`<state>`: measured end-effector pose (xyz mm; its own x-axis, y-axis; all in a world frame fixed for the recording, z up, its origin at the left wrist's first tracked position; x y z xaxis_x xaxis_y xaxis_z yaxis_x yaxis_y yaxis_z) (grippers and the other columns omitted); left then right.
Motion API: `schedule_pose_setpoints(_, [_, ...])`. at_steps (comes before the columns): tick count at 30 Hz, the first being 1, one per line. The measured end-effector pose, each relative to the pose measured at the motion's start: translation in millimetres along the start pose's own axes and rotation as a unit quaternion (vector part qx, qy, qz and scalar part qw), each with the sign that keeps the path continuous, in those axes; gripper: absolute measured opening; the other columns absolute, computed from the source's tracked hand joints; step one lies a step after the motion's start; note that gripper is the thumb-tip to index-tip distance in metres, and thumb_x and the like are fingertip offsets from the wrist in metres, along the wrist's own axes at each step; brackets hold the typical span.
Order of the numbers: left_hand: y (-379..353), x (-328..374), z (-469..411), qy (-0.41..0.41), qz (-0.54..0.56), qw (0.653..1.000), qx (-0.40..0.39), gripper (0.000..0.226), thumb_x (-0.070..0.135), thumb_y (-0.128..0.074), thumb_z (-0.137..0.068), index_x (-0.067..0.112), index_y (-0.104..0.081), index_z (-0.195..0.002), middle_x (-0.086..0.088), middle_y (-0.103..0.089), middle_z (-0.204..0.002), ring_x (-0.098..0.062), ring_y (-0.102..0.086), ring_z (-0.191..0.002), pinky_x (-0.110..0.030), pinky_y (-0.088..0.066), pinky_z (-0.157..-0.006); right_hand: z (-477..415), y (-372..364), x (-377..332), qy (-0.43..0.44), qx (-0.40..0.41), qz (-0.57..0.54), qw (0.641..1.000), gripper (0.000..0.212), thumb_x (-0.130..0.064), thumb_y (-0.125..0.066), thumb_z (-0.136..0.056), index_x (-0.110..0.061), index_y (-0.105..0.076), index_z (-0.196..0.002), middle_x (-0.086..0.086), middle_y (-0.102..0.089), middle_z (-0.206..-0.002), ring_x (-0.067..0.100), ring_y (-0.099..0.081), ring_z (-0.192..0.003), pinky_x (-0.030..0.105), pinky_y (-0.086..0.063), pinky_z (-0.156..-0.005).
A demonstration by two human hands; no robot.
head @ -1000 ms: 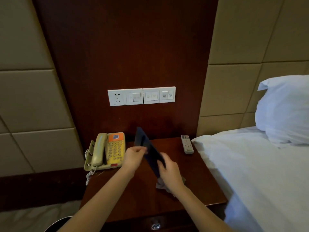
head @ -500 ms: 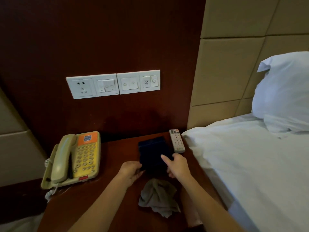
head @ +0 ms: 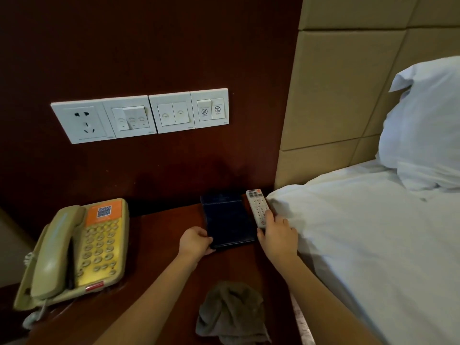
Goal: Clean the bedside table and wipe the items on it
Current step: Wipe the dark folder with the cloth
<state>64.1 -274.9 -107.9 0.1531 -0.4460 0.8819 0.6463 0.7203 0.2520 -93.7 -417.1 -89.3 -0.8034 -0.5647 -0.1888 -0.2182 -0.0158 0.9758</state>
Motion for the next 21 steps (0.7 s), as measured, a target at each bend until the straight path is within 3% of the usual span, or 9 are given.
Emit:
schedule_pose_setpoints(3, [-11, 1, -4, -0.020, -0.035, 0.999, -0.002, 0.020, -0.005, -0.051, -0.093, 0.003, -0.053, -0.112, -0.020, -0.054, -0.122, -0.028, -0.059, -0.101, -0.027, -0.054, -0.071, -2, 2, 7, -0.009, 0.000, -0.019, 1.000, 0.050, -0.039, -0.045, -0.095, -0.020, -0.033, -0.139, 0.008, -0.050, -0.131, 0.025, -0.049, -0.116, 0.035, -0.044, -0.086])
schedule_pose_setpoints(6, [-20, 1, -4, -0.032, -0.078, 0.996, -0.007, 0.026, -0.002, -0.049, -0.095, 0.002, -0.052, -0.121, -0.020, -0.055, -0.123, -0.028, -0.063, -0.098, -0.023, -0.054, -0.062, -5, 1, 12, -0.013, -0.002, -0.027, 1.000, 0.049, -0.039, -0.046, -0.094, -0.022, -0.033, -0.139, 0.008, -0.050, -0.132, 0.026, -0.050, -0.115, 0.035, -0.045, -0.086])
schedule_pose_setpoints(9, [-22, 4, -3, -0.044, -0.136, 0.990, 0.001, 0.029, 0.005, -0.047, -0.097, 0.005, -0.051, -0.126, -0.019, -0.061, -0.113, -0.021, -0.063, -0.077, -0.021, -0.054, -0.052, -5, -1, 17, -0.009, -0.011, -0.029, 0.999, 0.052, -0.039, -0.045, -0.095, -0.024, -0.029, -0.142, 0.007, -0.050, -0.134, 0.027, -0.050, -0.116, 0.037, -0.045, -0.088])
schedule_pose_setpoints(13, [-16, 10, 6, -0.086, -0.221, 0.971, 0.019, 0.023, 0.013, -0.043, -0.098, 0.006, -0.056, -0.116, -0.009, -0.061, -0.088, -0.020, -0.060, -0.071, -0.035, -0.058, -0.067, 0, -5, 21, 0.008, -0.026, -0.020, 0.999, 0.064, -0.041, -0.042, -0.097, -0.027, -0.011, -0.151, 0.009, -0.037, -0.146, 0.029, -0.043, -0.125, 0.042, -0.043, -0.096])
schedule_pose_setpoints(15, [-15, 11, 17, -0.112, -0.257, 0.960, 0.015, 0.021, 0.015, -0.042, -0.098, 0.009, -0.057, -0.111, -0.006, -0.060, -0.085, -0.016, -0.055, -0.064, -0.031, -0.052, -0.057, 7, -3, 19, 0.003, -0.019, -0.014, 1.000, 0.064, -0.042, -0.040, -0.098, -0.025, -0.010, -0.152, 0.010, -0.030, -0.150, 0.029, -0.038, -0.130, 0.043, -0.041, -0.101])
schedule_pose_setpoints(17, [-13, 9, 31, -0.135, -0.284, 0.949, -0.001, 0.021, 0.017, -0.041, -0.099, 0.012, -0.057, -0.111, -0.005, -0.061, -0.090, -0.013, -0.052, -0.061, -0.024, -0.042, -0.051, 18, 3, 13, 0.010, -0.011, 0.000, 1.000, 0.059, -0.042, -0.038, -0.099, -0.022, -0.016, -0.150, 0.011, -0.028, -0.151, 0.029, -0.036, -0.132, 0.042, -0.040, -0.103])
schedule_pose_setpoints(21, [-4, -5, 58, -0.140, -0.325, 0.935, -0.035, 0.023, 0.023, -0.042, -0.099, 0.013, -0.059, -0.110, -0.003, -0.061, -0.095, -0.014, -0.056, -0.073, -0.025, -0.044, -0.061, 46, 19, -9, 0.085, 0.013, 0.024, 0.996, 0.040, -0.034, -0.036, -0.100, -0.017, -0.041, -0.136, 0.010, -0.043, -0.139, 0.026, -0.043, -0.125, 0.038, -0.041, -0.098])
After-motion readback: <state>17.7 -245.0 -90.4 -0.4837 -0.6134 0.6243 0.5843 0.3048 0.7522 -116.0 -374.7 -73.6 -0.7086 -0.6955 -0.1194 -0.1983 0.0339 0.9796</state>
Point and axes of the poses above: each hand's wrist, its own z-axis away from the middle knuckle, its own y-axis out of the back of the hand, x = y × z, the point moved 6 cm from there along -z, towards the middle knuckle
